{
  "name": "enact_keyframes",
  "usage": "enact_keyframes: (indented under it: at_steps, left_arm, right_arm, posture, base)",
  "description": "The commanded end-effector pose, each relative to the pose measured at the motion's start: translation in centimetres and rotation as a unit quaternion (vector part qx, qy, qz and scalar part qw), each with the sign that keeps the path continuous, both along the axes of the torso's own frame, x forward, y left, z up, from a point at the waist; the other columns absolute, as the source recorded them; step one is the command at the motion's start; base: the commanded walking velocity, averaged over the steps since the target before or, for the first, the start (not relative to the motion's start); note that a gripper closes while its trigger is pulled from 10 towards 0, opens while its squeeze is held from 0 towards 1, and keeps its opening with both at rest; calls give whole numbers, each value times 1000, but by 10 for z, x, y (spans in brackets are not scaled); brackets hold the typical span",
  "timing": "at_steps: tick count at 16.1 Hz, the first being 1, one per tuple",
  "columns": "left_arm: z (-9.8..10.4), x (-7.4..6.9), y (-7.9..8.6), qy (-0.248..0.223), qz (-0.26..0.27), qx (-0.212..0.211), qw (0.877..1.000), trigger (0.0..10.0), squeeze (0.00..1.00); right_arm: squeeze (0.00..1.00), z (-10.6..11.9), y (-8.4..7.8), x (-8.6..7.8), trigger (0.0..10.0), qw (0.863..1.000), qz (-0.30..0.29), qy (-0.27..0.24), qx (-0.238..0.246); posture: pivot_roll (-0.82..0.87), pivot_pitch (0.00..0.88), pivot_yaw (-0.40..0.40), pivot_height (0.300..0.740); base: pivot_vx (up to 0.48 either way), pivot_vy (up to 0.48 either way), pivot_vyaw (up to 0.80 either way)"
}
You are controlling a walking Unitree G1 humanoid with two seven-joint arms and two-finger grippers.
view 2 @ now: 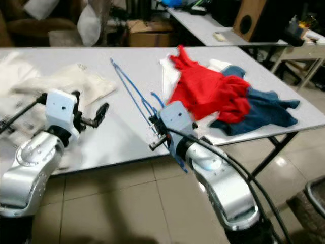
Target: Hang hanger
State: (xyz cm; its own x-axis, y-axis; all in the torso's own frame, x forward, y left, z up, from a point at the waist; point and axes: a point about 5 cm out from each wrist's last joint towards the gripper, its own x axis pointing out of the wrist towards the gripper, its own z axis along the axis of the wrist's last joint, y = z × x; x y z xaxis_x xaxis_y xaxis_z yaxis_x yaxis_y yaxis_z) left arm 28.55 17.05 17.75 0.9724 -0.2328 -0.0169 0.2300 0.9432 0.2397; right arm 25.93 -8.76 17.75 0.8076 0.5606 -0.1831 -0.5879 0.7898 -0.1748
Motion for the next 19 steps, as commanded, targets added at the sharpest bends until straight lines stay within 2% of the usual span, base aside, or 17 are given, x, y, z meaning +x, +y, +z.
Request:
enact_keyframes:
  at_steps: [1,3,4,5,7,8,10,11,13,14,17,19]
  left_arm:
    - [3,1,-1,-7,0,4,1000,10000,0]
    - [4,1,-2,-8,-1,4,1000,10000,0]
    - [4,1,-2,-9,-1,4,1000,10000,0]
    - [5,2,-2,-11,0,1,1000,10000,0]
    - [10,4,1,-18,5,-7,1000,10000,0]
    - [12,4,4,-21,12,-11,1000,10000,0]
    - [13,4,7,-20,17,-12,1000,10000,0]
    - [11,4,9,-19,20,-11,1000,10000,0]
    - [10,3,9,-17,21,-11,1000,10000,0]
    - [6,2,9,-11,20,-11,1000,10000,0]
    - [0,1,10,0,23,-15,1000,10000,0]
    - [0,0,10,1,21,-14,1000,10000,0]
  right_arm:
    - [0,6,-4,1,10000,1000,-6,-10,-1]
    - [0,6,-6,3,10000,1000,-12,-16,-16]
    - [0,9,-11,7,10000,999,-42,-26,3]
    - [0,12,-15,11,10000,997,-42,-62,-21]
    - [0,27,-25,17,10000,989,-84,-91,85]
    - [0,29,-26,18,10000,987,-84,-98,91]
    - [0,26,-24,18,10000,988,-82,-90,91]
    - [0,21,-16,16,10000,990,-65,-87,94]
    - [0,19,-9,12,10000,990,-46,-73,116]
    - [0,12,-9,10,10000,987,-56,-51,140]
    - [0,-2,-14,6,10000,982,-79,-28,171]
    - [0,-3,-15,6,10000,987,-76,-50,133]
  posture:
    - [-44,0,-72,740]
    - [-44,0,-72,740]
    - [-52,0,-68,740]
    - [-49,0,-68,740]
    - [-47,0,-71,740]
    - [-47,0,-71,740]
    - [-47,0,-71,740]
    - [-47,0,-71,740]
    - [-47,0,-71,740]
    - [-42,1,-75,740]
    - [-38,4,-70,740]
    - [-38,4,-70,740]
  base:
    - [0,292,0]
    - [0,291,0]
    - [0,292,0]
    - [0,292,0]
    - [0,289,0]
    - [0,285,0]
    - [0,289,0]
    - [0,289,0]
    - [0,289,0]
    - [0,289,0]
    - [0,290,0]
    - [0,289,0]
